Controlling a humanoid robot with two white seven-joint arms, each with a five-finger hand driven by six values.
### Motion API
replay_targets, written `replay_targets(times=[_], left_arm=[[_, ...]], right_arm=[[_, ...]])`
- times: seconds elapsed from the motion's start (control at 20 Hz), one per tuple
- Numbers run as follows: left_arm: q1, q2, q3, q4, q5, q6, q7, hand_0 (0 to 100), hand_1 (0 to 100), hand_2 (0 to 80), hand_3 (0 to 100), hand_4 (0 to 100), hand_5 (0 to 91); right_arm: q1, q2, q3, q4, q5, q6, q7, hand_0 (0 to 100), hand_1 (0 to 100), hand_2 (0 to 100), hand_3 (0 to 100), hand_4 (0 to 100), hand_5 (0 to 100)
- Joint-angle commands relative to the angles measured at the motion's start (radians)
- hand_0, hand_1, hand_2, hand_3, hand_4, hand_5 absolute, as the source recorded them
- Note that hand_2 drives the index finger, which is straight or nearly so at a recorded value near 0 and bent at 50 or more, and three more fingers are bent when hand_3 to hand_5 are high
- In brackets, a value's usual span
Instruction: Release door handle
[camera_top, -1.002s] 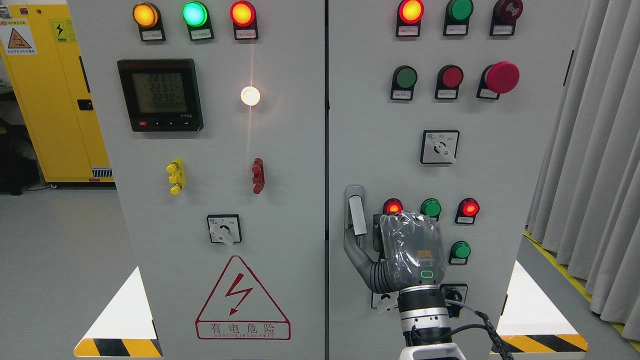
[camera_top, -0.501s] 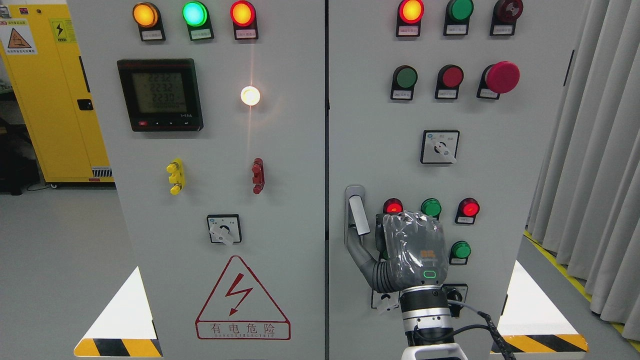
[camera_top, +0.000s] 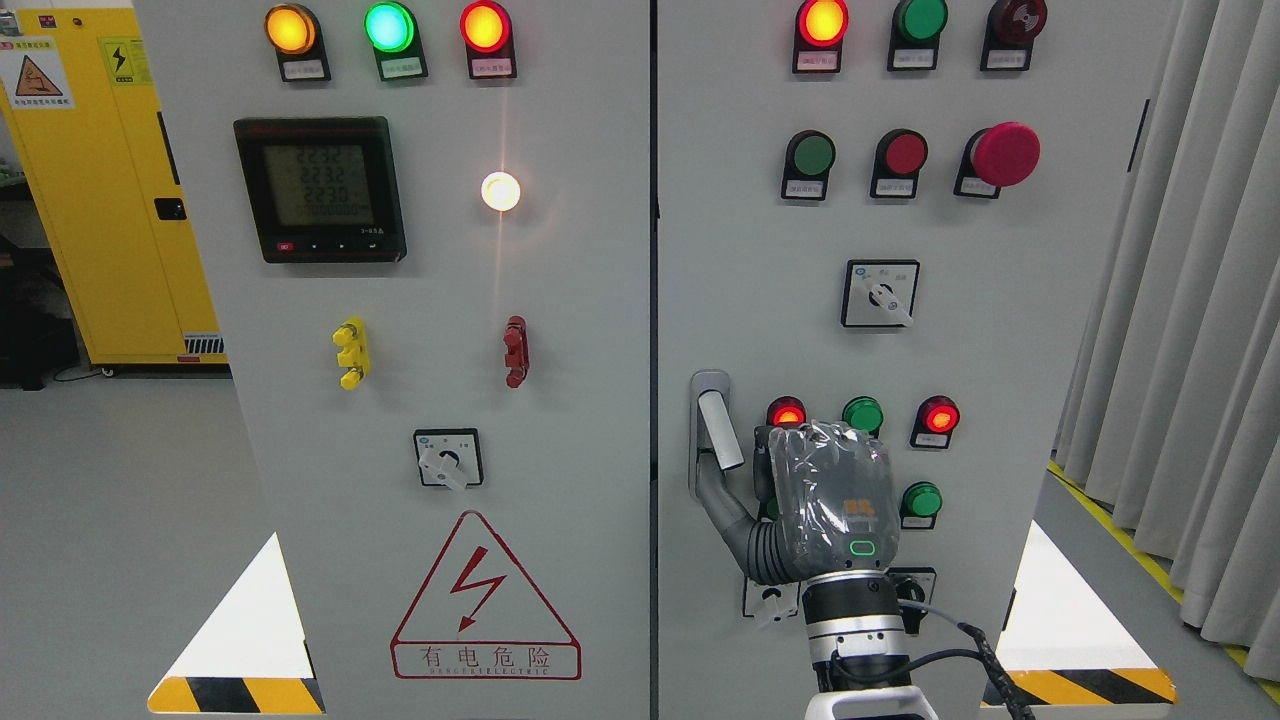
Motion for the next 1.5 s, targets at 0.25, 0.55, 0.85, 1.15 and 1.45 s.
replay_targets(times=[0.25, 0.55, 0.85, 1.15, 1.45], left_arm=[[0.000, 0.000, 0.000, 0.000, 0.000, -0.001, 0.000, 12, 56, 0.0, 0, 0, 0.0], [0.000, 0.000, 0.000, 0.000, 0.000, -0.001, 0.000, 12, 56, 0.0, 0, 0, 0.0], [0.000, 0.000, 0.000, 0.000, 0.000, -0.001, 0.000, 12, 56, 0.0, 0, 0, 0.0], [0.000, 0.000, 0.000, 0.000, 0.000, -0.001, 0.000, 12, 56, 0.0, 0, 0, 0.0], [0.000, 0.000, 0.000, 0.001, 0.000, -0.001, 0.000, 12, 56, 0.0, 0, 0, 0.0]], right_arm=[[0.001, -0.001, -0.002, -0.005, 0.001, 0.001, -0.001, 52, 39, 93, 100, 98, 97], [0.001, -0.002, -0.009, -0.007, 0.000, 0.001, 0.000, 54, 46, 93, 100, 98, 97], [0.001, -0.002, -0.016, -0.013, 0.000, 0.001, 0.000, 54, 47, 93, 100, 98, 97], [0.001, -0.002, -0.022, -0.017, 0.000, -0.001, -0.001, 56, 46, 93, 100, 98, 98], [0.001, -0.001, -0.023, -0.022, 0.000, -0.001, -0.001, 59, 43, 93, 100, 98, 98]])
